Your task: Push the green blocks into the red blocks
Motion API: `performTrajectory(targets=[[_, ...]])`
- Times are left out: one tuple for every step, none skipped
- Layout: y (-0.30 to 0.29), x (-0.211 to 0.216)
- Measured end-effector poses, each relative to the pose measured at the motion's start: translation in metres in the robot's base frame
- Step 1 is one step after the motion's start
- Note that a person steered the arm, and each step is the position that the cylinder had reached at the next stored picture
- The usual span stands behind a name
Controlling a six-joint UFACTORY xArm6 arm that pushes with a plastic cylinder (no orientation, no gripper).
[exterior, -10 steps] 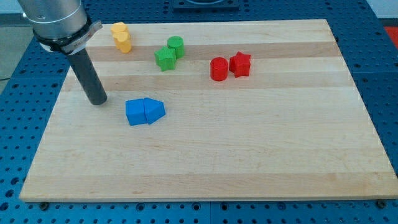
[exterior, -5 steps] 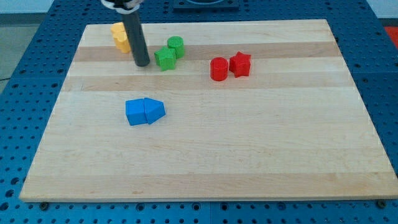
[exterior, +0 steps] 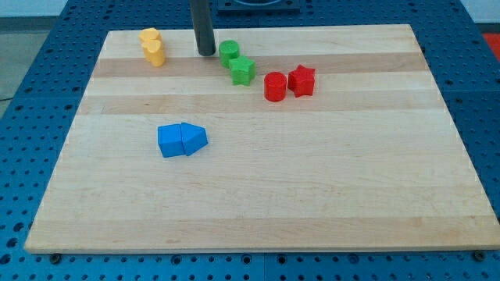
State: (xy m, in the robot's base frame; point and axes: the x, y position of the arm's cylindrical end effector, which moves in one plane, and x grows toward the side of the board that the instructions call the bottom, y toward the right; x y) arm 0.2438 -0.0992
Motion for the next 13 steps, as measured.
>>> performTrajectory(targets=[[0.014,-0.004],[0.039,0.013],[0.060,0.035],[0.079,0.040],[0.106,0.040],[0.112,0.040],[0.112,0.040],[0.107,0.044],[0.109,0.063],[0.106,0.063],[0.065,0.064],[0.034,0.099],[0.034,0.131]])
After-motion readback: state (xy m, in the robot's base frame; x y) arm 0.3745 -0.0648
